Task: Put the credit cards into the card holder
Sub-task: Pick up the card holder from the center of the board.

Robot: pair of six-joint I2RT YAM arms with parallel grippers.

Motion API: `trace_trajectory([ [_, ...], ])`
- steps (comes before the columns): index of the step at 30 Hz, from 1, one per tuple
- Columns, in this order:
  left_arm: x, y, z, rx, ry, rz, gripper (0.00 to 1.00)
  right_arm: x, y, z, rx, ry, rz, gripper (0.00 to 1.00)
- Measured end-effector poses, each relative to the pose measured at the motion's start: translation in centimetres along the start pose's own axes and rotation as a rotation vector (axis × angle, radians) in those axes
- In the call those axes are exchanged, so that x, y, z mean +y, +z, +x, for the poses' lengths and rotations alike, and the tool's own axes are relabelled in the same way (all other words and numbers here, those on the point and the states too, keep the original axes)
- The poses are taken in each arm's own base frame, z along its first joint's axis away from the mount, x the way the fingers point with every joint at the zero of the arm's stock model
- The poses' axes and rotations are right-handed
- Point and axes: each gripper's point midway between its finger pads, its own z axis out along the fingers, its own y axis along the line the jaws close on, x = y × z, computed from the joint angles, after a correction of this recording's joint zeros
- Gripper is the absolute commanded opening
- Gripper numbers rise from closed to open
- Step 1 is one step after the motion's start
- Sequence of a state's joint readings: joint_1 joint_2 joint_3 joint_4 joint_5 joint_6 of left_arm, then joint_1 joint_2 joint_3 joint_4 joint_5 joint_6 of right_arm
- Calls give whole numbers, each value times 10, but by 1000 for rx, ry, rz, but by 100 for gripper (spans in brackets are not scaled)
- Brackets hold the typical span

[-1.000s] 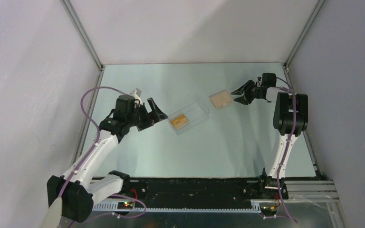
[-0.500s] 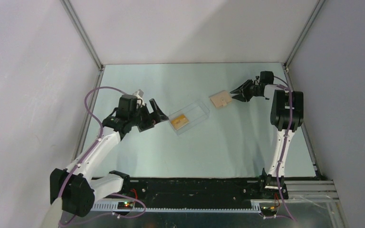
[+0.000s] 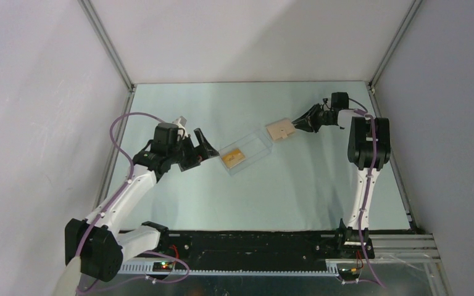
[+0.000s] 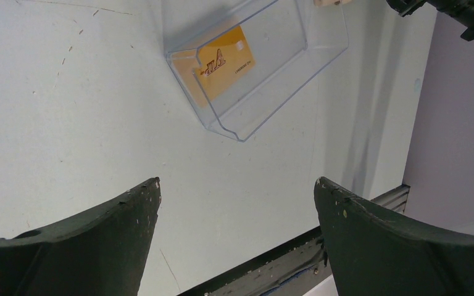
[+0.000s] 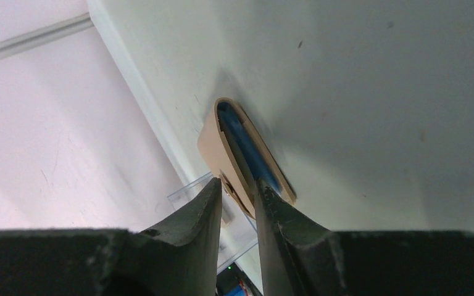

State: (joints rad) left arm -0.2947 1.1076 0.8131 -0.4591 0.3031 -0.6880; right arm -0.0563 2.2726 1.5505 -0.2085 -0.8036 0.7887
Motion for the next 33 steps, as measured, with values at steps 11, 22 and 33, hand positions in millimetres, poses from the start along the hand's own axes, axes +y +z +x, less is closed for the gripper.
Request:
trace_trajectory([
  [11, 5, 2, 6, 15, -6, -12, 98, 9, 10, 29, 98, -50, -26, 29],
  [22, 5, 2, 6, 15, -6, -12, 98, 31, 28, 53, 167, -83, -94, 29],
  [33, 7, 2, 7, 19, -7, -14, 98, 23, 48, 72, 211, -69, -64, 8],
])
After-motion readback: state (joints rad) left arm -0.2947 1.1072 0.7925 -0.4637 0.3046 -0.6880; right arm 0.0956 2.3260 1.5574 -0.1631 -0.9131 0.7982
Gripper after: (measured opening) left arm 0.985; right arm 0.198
